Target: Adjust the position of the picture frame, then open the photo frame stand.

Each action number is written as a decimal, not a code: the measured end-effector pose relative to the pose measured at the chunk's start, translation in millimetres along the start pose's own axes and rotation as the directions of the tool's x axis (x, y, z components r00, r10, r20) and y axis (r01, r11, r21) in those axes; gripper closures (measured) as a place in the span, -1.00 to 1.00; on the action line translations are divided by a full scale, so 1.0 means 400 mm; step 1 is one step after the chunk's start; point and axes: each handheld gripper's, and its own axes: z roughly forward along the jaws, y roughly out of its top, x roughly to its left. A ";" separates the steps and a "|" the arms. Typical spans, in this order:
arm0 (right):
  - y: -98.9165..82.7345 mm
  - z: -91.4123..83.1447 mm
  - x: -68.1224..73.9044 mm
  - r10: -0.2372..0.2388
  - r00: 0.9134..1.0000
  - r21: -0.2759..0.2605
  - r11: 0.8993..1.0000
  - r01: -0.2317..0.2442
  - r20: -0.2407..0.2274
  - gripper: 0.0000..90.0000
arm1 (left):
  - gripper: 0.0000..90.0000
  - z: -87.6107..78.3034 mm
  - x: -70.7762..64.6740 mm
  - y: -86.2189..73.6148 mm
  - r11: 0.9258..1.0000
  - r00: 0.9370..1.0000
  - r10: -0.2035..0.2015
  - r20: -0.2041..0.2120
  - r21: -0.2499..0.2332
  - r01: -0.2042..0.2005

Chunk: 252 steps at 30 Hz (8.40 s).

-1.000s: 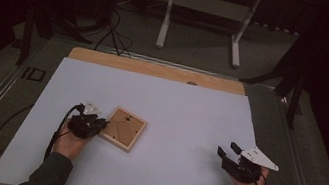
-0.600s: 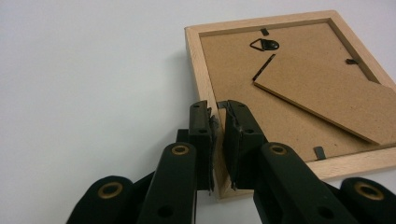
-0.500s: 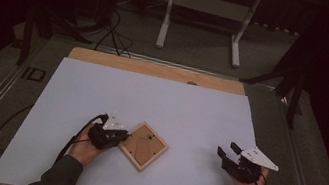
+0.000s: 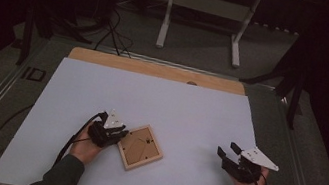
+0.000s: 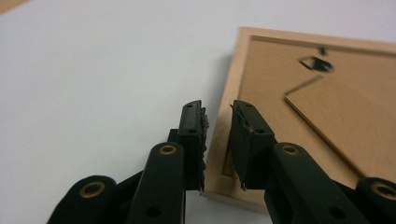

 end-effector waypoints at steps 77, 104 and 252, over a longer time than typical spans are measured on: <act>-0.001 0.000 0.001 -0.001 1.000 0.004 1.000 0.001 -0.009 -0.05 | 0.56 -0.060 -0.073 -0.071 0.987 0.996 -0.047 0.073 0.156 0.035; 0.022 0.057 0.029 0.024 0.994 0.036 0.999 -0.020 -0.110 -0.07 | 0.60 -0.020 -0.086 -0.047 0.992 0.998 -0.027 0.051 0.128 0.020; 0.070 0.236 0.340 -0.135 0.900 0.097 0.977 0.191 -0.413 0.99 | 0.13 0.022 -0.084 0.107 0.998 0.998 -0.035 0.056 0.055 0.031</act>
